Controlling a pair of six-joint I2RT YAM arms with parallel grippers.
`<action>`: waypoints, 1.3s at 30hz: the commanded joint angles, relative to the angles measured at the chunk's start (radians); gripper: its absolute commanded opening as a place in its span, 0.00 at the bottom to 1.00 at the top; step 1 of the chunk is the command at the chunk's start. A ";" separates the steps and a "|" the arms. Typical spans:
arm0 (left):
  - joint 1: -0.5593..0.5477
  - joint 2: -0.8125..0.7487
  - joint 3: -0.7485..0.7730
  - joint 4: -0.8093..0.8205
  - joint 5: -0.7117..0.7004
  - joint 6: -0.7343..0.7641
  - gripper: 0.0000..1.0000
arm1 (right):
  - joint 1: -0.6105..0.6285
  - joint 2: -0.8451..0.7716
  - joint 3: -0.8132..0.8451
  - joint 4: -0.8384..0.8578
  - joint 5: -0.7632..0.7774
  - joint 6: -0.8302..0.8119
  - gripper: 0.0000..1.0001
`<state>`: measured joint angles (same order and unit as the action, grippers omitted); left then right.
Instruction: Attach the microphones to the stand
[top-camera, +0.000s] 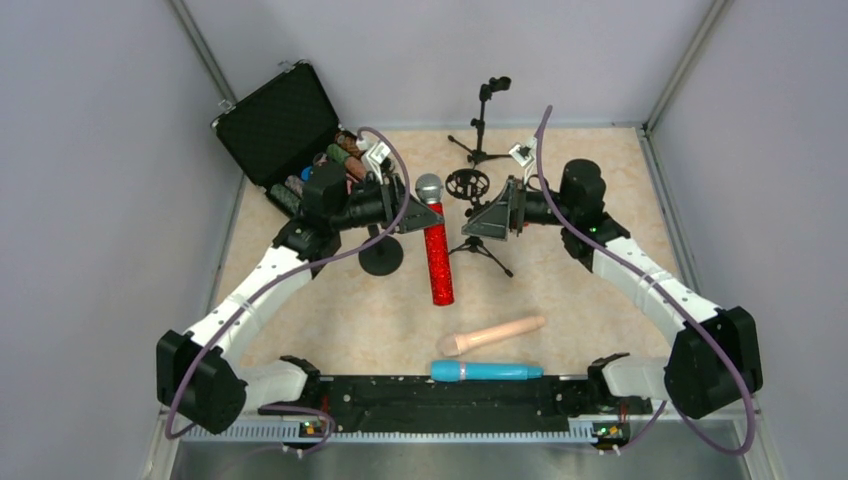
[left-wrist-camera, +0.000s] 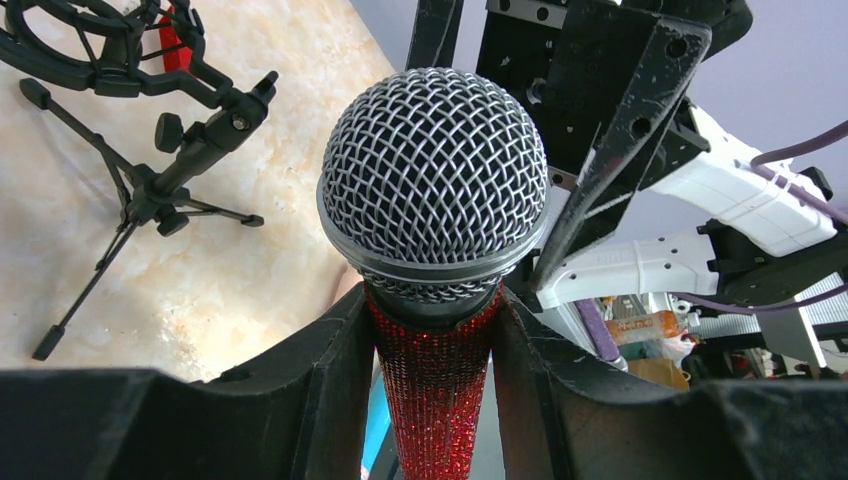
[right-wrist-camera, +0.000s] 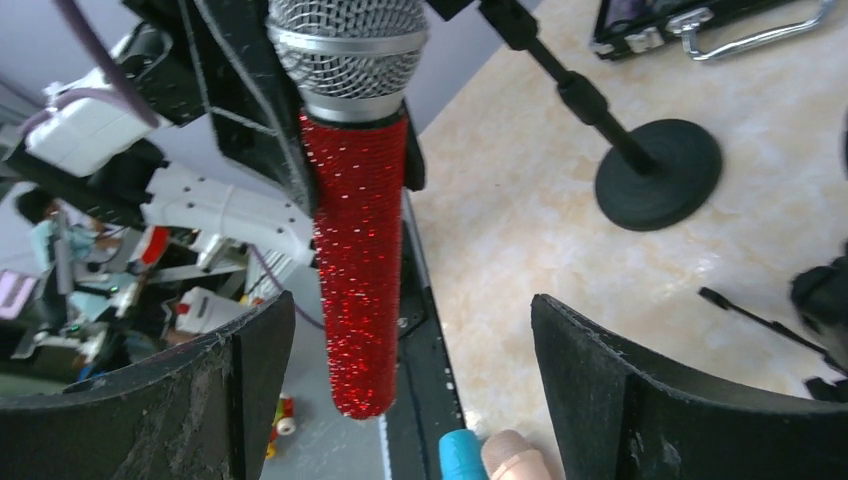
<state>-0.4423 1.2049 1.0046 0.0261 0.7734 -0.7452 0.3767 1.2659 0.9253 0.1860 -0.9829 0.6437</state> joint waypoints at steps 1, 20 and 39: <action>-0.015 0.008 0.046 0.115 0.013 -0.053 0.00 | -0.007 0.008 -0.040 0.274 -0.144 0.164 0.87; -0.053 0.026 0.042 0.223 -0.021 -0.109 0.00 | 0.053 -0.017 -0.114 0.406 -0.092 0.230 0.99; -0.056 0.004 0.030 0.225 -0.019 -0.112 0.00 | 0.142 0.158 -0.030 0.642 -0.069 0.396 0.89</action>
<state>-0.4931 1.2514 1.0046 0.1757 0.7578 -0.8474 0.5068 1.3907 0.8337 0.6800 -1.0588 0.9775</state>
